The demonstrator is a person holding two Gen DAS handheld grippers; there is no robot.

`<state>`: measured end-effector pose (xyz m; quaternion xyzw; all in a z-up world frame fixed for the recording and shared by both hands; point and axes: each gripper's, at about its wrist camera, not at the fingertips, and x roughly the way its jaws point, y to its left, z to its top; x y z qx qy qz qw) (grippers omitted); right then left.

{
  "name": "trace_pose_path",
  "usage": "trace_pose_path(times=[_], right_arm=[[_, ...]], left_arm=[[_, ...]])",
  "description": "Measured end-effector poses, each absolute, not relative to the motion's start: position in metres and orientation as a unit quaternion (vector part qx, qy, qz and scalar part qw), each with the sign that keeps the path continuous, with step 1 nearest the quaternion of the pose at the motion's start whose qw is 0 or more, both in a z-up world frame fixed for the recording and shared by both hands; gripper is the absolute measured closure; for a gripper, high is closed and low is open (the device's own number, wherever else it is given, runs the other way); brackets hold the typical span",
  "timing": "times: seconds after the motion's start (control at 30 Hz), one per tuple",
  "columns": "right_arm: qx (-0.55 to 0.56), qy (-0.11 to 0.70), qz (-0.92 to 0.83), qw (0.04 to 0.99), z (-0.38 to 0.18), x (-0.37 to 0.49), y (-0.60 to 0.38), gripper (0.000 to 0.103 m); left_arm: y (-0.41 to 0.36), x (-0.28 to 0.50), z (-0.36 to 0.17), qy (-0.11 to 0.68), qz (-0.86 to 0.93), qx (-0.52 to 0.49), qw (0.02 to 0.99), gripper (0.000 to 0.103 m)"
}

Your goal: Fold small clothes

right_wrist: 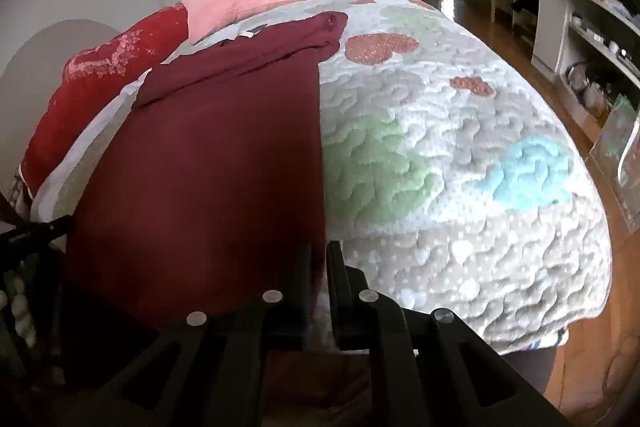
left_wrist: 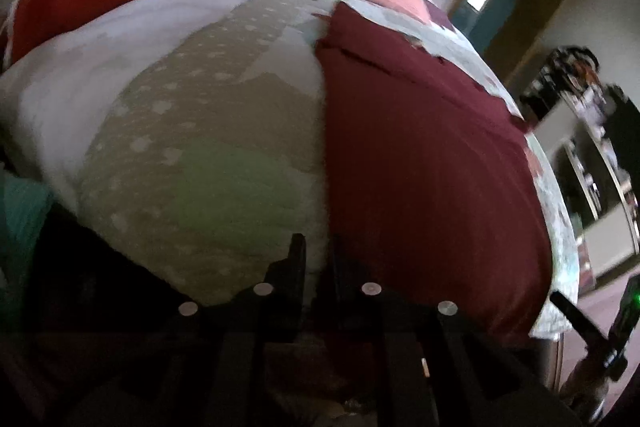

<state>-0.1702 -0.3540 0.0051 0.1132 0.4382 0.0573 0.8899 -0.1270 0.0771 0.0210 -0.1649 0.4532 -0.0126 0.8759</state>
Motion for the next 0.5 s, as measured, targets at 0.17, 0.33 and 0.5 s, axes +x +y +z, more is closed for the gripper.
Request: trace_pose_path(times=[0.17,0.33,0.5], right_arm=[[0.170,0.440,0.076,0.878,-0.001,-0.174,-0.362,0.090],[0.202,0.447,0.083,0.867,-0.011,-0.175,-0.364,0.055],[0.223,0.475,0.096,0.846,-0.028,-0.171,-0.360,0.055]], left_arm=[[0.094,-0.128,0.011,0.456,-0.015,-0.208,0.865,0.065],[0.073,-0.123,-0.005,0.472,-0.073,-0.204,0.855,0.047],[0.039,-0.125,-0.020,0.487,-0.113,-0.173,0.849,0.031]])
